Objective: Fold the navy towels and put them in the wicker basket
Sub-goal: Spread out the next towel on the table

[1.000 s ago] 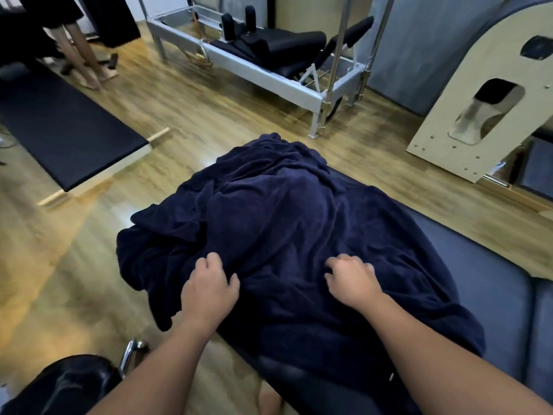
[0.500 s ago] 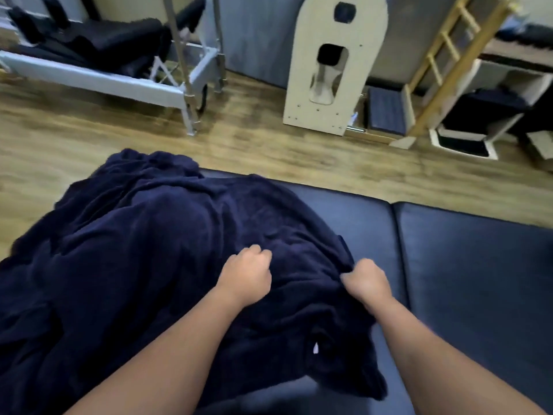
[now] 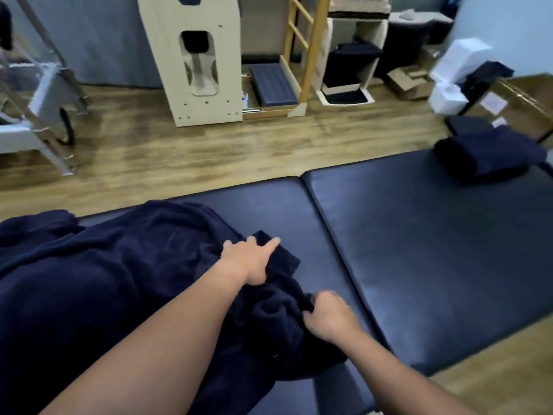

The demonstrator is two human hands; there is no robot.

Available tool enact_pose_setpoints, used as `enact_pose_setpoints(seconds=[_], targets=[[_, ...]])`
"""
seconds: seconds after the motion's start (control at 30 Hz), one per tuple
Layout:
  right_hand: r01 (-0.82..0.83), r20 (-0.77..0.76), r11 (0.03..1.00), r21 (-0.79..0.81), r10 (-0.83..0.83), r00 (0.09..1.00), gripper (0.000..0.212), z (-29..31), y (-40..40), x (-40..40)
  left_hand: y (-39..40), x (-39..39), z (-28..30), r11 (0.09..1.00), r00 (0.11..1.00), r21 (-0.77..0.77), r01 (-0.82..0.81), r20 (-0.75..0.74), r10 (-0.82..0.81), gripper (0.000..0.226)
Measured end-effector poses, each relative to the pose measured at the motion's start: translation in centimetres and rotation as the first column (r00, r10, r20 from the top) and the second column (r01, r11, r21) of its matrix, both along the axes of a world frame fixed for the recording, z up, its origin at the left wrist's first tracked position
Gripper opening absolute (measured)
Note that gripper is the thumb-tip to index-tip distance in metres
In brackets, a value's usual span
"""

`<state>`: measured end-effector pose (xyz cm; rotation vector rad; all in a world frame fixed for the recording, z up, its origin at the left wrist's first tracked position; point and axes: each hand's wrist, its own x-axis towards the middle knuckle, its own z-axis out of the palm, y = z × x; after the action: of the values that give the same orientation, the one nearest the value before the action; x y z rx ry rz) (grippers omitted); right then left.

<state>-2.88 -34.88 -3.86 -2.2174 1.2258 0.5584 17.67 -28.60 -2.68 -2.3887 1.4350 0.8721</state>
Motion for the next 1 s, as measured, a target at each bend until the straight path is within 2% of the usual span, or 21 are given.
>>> enact_pose_setpoints(seconds=[0.03, 0.07, 0.1, 0.17, 0.23, 0.3, 0.37, 0.4, 0.47, 0.53, 0.57, 0.6, 0.63, 0.67, 0.73, 0.77, 0.8, 0.87, 0.93, 1.0], targets=[[0.044, 0.02, 0.996, 0.074, -0.045, 0.999, 0.018, -0.4, 0.0, -0.5, -0.3, -0.2, 0.3, 0.993, 0.998, 0.122, 0.007, 0.062, -0.015, 0.084], [0.07, 0.059, 0.987, 0.144, -0.079, 0.995, 0.021, -0.6, 0.3, -0.8, -0.4, -0.4, 0.7, 0.976, 0.995, 0.218, 0.016, 0.097, -0.038, 0.079], [0.072, 0.083, 0.97, 0.233, -0.094, 0.992, 0.021, -0.7, 0.7, -0.9, -0.5, -0.6, 0.9, 0.96, 0.991, 0.279, 0.038, 0.114, -0.073, 0.064], [0.037, 0.098, 0.911, 0.411, -0.085, 0.992, 0.021, -0.5, 1.5, -1.1, -0.6, -1.0, 1.2, 0.952, 0.984, 0.291, 0.09, 0.12, -0.129, 0.029], [-0.003, 0.103, 0.917, 0.398, -0.042, 0.994, 0.01, 0.0, 1.5, -1.4, -0.6, -0.8, 1.5, 0.98, 0.991, 0.181, 0.078, 0.098, -0.097, 0.013], [0.049, 0.12, 0.974, 0.223, -0.077, 0.99, 0.02, 0.8, 0.0, -1.7, -1.3, -0.1, 2.2, 0.999, 0.997, -0.031, -0.006, 0.077, 0.008, 0.013], [0.188, 0.182, 0.982, 0.024, -0.19, 0.965, 0.014, 2.7, -2.4, -1.9, -2.7, 0.4, 3.3, 0.961, 0.994, -0.267, -0.079, 0.058, 0.097, 0.016], [0.285, 0.263, 0.957, -0.052, -0.262, 0.928, 0.005, 4.1, -3.9, -2.0, -3.5, 0.4, 4.0, 0.918, 0.991, -0.38, -0.112, 0.028, 0.132, 0.018], [0.445, 0.487, 0.881, -0.162, -0.321, 0.812, 0.019, 7.2, -7.3, -2.1, -5.1, -0.3, 5.9, 0.761, 0.979, -0.617, -0.2, -0.091, 0.183, 0.017], [0.51, 0.674, 0.825, -0.243, -0.235, 0.701, 0.019, 10.8, -10.0, -2.4, -6.4, -1.3, 8.1, 0.499, 0.961, -0.822, -0.275, -0.211, 0.18, 0.016], [0.512, 0.723, 0.814, -0.276, -0.175, 0.668, 0.017, 12.2, -10.9, -2.5, -6.7, -1.8, 8.9, 0.39, 0.958, -0.876, -0.282, -0.234, 0.166, 0.017], [0.499, 0.755, 0.811, -0.304, -0.115, 0.646, 0.016, 13.0, -11.4, -2.6, -6.8, -2.1, 9.3, 0.347, 0.961, -0.898, -0.27, -0.232, 0.149, 0.018], [0.482, 0.766, 0.815, -0.321, -0.076, 0.639, 0.017, 13.2, -11.4, -3.0, -6.9, -2.3, 9.4, 0.381, 0.969, -0.891, -0.247, -0.213, 0.129, 0.022], [0.451, 0.756, 0.825, -0.34, -0.046, 0.653, 0.018, 13.0, -11.1, -3.4, -6.8, -2.3, 9.1, 0.497, 0.978, -0.843, -0.208, -0.183, 0.099, 0.025], [0.34, 0.637, 0.873, -0.348, -0.046, 0.77, 0.016, 10.8, -10.5, -4.6, -6.4, -2.5, 8.0, 0.811, 0.995, -0.584, -0.039, -0.097, -0.022, 0.031], [0.258, 0.5, 0.91, -0.324, -0.067, 0.864, 0.012, 9.6, -10.1, -5.2, -6.0, -2.8, 7.3, 0.908, 0.989, -0.416, 0.052, -0.104, -0.104, 0.032], [0.169, 0.337, 0.945, -0.28, -0.068, 0.939, 0.016, 8.5, -9.8, -5.9, -5.6, -3.1, 6.6, 0.957, 0.974, -0.268, 0.11, -0.161, -0.157, 0.033], [0.056, 0.078, 0.985, -0.161, -0.044, 0.996, 0.032, 6.3, -9.5, -7.3, -5.1, -3.8, 5.0, 0.986, 0.944, -0.105, 0.127, -0.291, -0.153, 0.037], [0.085, 0.002, 0.993, -0.083, -0.085, 0.996, 0.033, 4.9, -9.4, -8.4, -5.5, -4.1, 3.3, 0.981, 0.953, -0.181, 0.072, -0.277, -0.12, 0.035], [0.164, 0.023, 0.982, -0.091, -0.163, 0.986, 0.026, 4.1, -9.7, -9.1, -6.5, -4.0, 2.4, 0.954, 0.977, -0.301, -0.002, -0.205, -0.062, 0.031]])
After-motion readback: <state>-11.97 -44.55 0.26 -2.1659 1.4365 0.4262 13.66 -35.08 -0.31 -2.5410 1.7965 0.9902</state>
